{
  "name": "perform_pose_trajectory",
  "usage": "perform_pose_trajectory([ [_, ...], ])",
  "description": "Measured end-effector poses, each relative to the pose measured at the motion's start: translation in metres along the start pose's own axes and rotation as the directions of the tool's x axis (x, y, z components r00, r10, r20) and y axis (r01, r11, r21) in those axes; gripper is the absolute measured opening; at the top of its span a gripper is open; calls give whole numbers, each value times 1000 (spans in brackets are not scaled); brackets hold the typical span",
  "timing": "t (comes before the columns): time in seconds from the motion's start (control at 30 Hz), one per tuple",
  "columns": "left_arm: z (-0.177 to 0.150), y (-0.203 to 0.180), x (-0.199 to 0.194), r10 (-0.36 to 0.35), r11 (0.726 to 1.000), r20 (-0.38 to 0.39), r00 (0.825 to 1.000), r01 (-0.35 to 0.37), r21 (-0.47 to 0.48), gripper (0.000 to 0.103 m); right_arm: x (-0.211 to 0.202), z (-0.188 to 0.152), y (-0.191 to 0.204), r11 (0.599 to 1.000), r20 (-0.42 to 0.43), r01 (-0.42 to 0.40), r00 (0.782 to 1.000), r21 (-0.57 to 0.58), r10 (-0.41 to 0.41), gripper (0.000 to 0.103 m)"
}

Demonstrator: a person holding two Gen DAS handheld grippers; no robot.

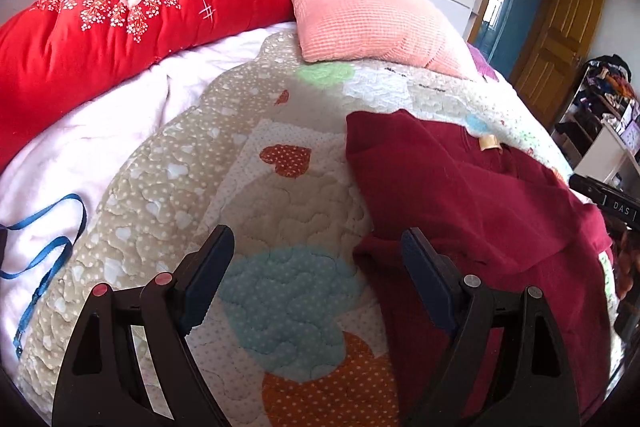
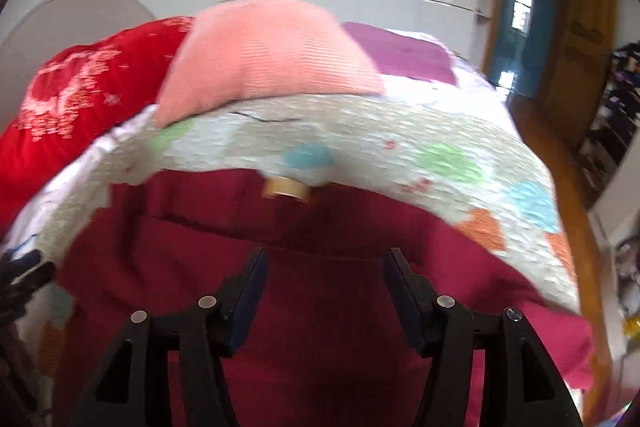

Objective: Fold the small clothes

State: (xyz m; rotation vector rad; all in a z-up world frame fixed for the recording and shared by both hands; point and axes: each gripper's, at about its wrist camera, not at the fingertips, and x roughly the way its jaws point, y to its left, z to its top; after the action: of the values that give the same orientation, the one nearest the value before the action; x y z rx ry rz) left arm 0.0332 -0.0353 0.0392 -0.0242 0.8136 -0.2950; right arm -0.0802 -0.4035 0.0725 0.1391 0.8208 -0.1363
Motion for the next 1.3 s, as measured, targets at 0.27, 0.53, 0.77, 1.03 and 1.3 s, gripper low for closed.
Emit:
perform_pose_trajectory([
  [0.27, -1, 0, 4, 27, 1000, 6, 1000, -27, 3, 86, 27, -15, -10, 1000, -29, -3, 1000, -20, 3, 5],
  [0.53, -3, -4, 7, 29, 999, -8, 1000, -29, 25, 86, 13, 1, -31, 993, 12, 121, 993, 11, -121, 5],
  [0.77, -5, -8, 9, 37, 998, -22, 999, -36, 47, 86, 3, 2, -15, 990, 36, 126, 991, 70, -129, 35],
  [1.03, 1, -7, 19, -87, 995, -40, 995, 85, -55, 86, 28, 47, 141, 872, -38, -477, 879, -109, 476, 41],
  [1.3, -5, -3, 35, -16, 998, -133, 991, 8, -64, 86, 89, 60, 241, 820, -172, -422, 906, -386, 385, 7],
])
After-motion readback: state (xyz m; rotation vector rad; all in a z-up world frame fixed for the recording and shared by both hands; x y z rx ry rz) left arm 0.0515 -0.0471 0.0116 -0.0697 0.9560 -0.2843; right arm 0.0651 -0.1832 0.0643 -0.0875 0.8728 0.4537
